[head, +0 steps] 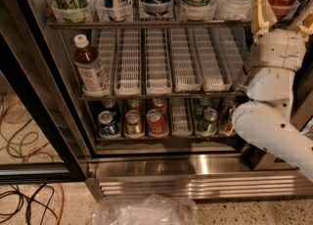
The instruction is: Pick coke can from top shelf of fridge
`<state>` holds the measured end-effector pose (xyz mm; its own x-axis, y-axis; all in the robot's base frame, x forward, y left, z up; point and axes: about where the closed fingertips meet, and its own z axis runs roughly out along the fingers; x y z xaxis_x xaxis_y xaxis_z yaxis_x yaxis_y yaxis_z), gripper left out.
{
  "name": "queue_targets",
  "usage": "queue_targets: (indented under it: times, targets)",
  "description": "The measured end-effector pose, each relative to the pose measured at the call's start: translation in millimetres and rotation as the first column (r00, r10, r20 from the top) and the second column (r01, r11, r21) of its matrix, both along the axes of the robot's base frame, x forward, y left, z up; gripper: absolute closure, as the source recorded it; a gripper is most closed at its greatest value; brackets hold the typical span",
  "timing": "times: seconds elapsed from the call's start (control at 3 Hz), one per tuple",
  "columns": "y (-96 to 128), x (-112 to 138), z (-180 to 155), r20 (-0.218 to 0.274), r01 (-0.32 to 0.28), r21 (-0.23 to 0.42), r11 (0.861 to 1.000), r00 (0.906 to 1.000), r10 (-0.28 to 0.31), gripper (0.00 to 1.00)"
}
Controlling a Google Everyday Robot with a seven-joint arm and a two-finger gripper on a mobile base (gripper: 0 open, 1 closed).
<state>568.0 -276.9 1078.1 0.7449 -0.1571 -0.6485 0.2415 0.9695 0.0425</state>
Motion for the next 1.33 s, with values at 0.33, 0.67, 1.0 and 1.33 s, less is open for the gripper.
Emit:
queue_targets:
  times: [0.33,0.67,1.0,1.33]
  targets:
    - [8,1,5,0.009,-0.030,-0.011,0.999,0.9995,0.030,0.29]
    - [10,2,8,0.006,-0.036,-0.003,0.999,0.9993,0.036,0.30]
    - [4,3,11,-0.027,-0.026,0.037,0.999,0.9993,0.027,0.29]
    - [-3,-3,17,-0.087,-0.012,0.065,0.998,0.9961,0.017,0.30]
